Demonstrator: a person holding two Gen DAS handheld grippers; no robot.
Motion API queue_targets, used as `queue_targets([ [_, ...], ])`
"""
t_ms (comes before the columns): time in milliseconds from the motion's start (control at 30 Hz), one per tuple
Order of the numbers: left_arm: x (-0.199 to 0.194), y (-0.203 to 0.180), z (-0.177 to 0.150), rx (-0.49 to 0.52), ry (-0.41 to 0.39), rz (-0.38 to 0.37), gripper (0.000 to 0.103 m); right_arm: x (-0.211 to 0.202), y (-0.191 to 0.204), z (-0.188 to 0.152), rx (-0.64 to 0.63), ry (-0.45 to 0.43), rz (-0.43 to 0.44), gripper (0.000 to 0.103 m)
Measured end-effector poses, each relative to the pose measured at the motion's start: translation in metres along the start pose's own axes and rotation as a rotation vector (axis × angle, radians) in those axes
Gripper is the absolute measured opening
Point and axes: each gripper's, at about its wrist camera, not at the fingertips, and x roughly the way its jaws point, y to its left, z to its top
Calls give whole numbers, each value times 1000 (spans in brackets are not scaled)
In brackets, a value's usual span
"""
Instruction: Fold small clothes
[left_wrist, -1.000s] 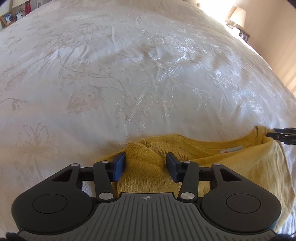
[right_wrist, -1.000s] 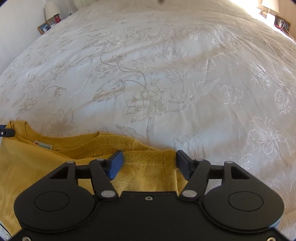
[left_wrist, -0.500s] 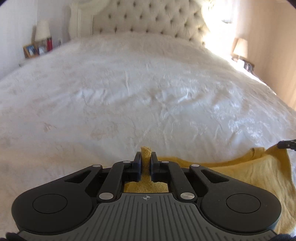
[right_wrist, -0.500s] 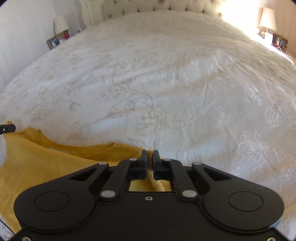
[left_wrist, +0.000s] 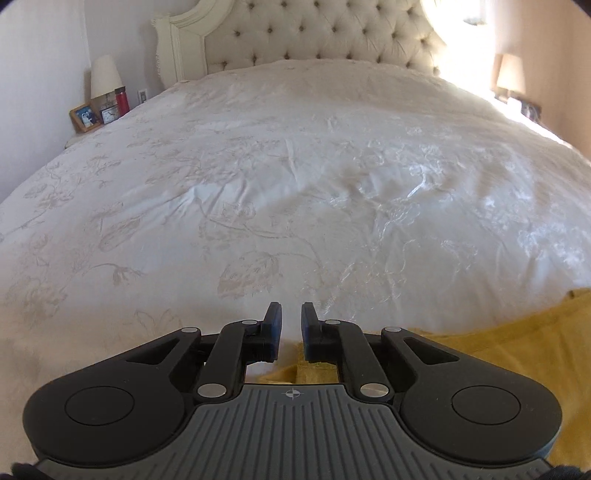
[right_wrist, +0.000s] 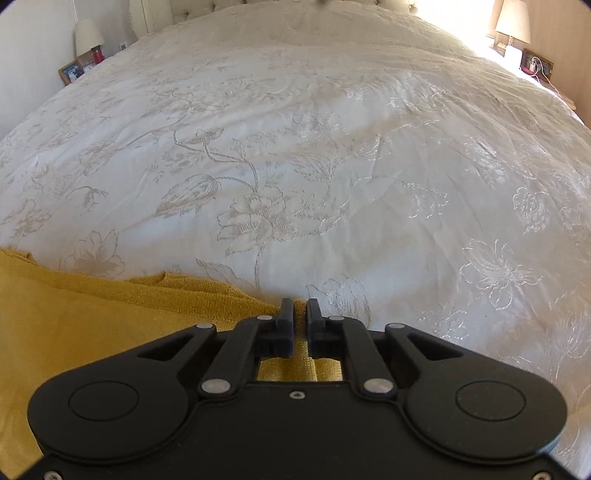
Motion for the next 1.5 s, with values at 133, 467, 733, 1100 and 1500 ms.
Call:
queue_targets([
  [133, -13, -1, 0, -32, 36, -24, 55, -21, -1, -6, 56, -63, -25, 102],
  [467, -44, -67, -22, -46, 167, -184, 98, -37, 97, -11, -141, -39, 104, 102],
  [733, 2, -66, -42, 4, 327, -81, 103, 12, 120, -8, -250, 81, 58, 102],
  [1100, -31, -48, -39, -98, 318, -148, 103, -26, 52, -12, 15, 87, -5, 102],
  [1500, -82, -38, -121, -59, 462, -116, 103, -73, 71, -120, -61, 269, -36, 102],
])
